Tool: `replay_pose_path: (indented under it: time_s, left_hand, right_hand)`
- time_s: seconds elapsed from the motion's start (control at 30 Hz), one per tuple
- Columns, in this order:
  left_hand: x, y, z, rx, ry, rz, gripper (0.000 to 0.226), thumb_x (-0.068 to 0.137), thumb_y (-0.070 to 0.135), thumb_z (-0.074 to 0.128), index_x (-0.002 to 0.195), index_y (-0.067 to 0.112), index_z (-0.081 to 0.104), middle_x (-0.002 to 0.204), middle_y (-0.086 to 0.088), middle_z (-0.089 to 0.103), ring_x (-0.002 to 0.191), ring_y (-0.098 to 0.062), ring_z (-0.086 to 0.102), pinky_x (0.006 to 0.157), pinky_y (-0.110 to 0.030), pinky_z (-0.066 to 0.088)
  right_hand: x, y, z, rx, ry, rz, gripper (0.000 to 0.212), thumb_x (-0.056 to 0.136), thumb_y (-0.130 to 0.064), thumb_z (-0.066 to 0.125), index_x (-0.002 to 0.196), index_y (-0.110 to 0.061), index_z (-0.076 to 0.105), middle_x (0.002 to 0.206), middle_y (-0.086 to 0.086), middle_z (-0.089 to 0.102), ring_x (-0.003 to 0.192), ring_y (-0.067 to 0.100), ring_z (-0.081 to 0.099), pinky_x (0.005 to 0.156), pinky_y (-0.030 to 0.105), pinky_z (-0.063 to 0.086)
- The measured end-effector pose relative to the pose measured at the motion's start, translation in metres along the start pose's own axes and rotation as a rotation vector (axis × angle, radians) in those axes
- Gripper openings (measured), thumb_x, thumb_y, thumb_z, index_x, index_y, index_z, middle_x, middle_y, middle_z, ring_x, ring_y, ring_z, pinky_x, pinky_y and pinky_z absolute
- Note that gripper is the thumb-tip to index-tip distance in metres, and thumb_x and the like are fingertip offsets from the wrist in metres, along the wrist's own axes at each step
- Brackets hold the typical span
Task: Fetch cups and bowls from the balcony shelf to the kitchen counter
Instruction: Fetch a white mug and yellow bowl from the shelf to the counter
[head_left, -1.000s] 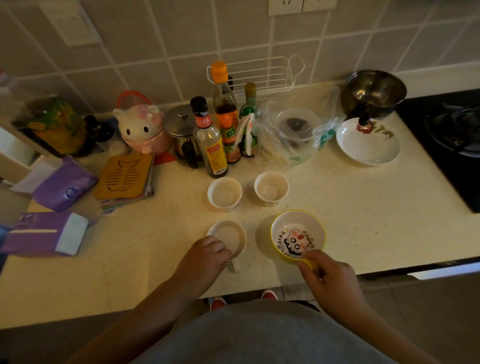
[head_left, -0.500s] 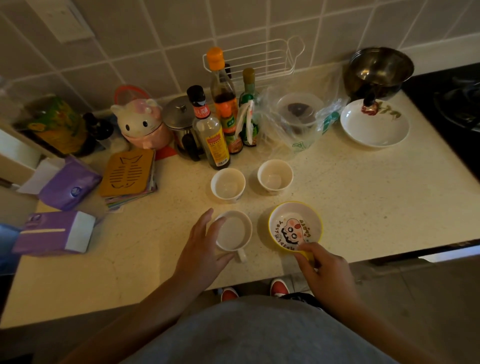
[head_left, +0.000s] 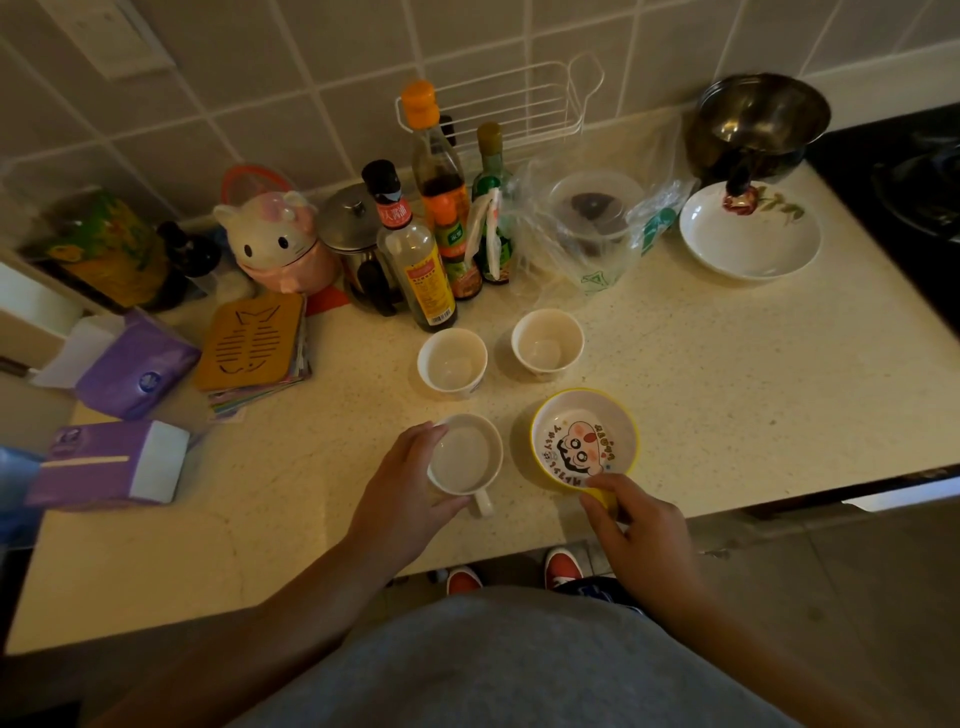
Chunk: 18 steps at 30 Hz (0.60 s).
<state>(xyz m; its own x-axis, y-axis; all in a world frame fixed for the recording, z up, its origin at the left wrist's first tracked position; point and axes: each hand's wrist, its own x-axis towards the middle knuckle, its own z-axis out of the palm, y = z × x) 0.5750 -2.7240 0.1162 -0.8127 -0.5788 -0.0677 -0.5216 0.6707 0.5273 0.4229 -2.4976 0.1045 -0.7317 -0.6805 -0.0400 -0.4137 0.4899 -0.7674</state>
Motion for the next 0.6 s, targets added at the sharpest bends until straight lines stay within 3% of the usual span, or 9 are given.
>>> replay_pose_path:
  time_s: [0.5, 0.6]
  left_hand:
    - [0.004, 0.001, 0.006, 0.009, 0.018, -0.001, 0.087, 0.066, 0.047, 0.081, 0.138, 0.034, 0.032, 0.142, 0.009, 0.038, 0.125, -0.01, 0.044, 0.096, -0.026, 0.043]
    - [0.002, 0.001, 0.007, -0.007, 0.018, -0.008, 0.089, 0.066, 0.049, 0.08, 0.139, 0.034, 0.031, 0.142, 0.01, 0.038, 0.125, -0.008, 0.044, 0.094, -0.023, 0.041]
  right_hand:
    - [0.013, 0.0, 0.0, 0.02, -0.01, -0.019, 0.042, 0.084, -0.051, 0.051, 0.11, -0.022, 0.065, 0.084, 0.005, 0.074, 0.069, 0.02, 0.071, 0.062, 0.039, 0.06]
    - [0.012, 0.0, -0.001, -0.007, -0.016, -0.024, 0.043, 0.086, -0.044, 0.058, 0.124, -0.023, 0.061, 0.089, 0.003, 0.075, 0.072, 0.017, 0.072, 0.065, 0.036, 0.061]
